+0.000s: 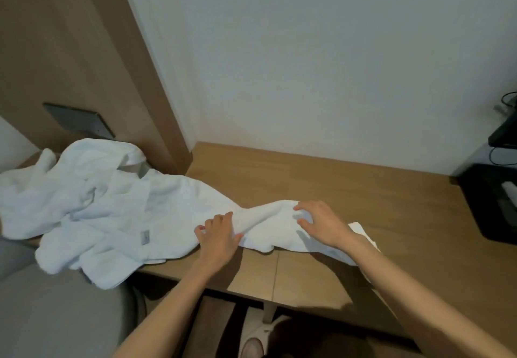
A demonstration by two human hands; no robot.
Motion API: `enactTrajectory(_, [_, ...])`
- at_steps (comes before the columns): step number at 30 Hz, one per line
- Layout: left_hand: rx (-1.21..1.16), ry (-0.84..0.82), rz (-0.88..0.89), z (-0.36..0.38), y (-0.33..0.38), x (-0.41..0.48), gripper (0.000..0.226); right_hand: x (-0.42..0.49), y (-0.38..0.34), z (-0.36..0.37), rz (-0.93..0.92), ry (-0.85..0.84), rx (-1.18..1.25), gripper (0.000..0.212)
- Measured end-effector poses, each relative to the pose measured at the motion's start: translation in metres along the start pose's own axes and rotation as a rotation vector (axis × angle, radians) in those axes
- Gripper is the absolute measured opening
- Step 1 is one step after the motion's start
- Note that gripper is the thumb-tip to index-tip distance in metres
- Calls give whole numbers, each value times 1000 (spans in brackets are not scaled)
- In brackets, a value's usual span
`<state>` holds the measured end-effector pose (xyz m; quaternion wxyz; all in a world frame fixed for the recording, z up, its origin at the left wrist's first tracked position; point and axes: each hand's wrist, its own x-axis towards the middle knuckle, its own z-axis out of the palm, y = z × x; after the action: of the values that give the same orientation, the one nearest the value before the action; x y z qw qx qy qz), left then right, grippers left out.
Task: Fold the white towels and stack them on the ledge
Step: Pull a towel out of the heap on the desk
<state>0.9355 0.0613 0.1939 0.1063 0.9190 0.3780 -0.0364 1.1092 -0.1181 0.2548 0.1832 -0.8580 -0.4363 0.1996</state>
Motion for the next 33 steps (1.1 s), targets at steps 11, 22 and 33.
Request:
enactTrajectory(11, [-165, 22, 276, -18, -52, 5, 17, 54, -20, 44, -2, -182, -123, 53])
enactTrajectory(22, [-117, 408, 793, -55, -45, 12, 33, 18, -21, 48, 132, -600, 118, 66])
enactTrajectory(33, [-307, 428, 609, -94, -22, 38, 21, 10, -20, -16, -25, 135, 125, 29])
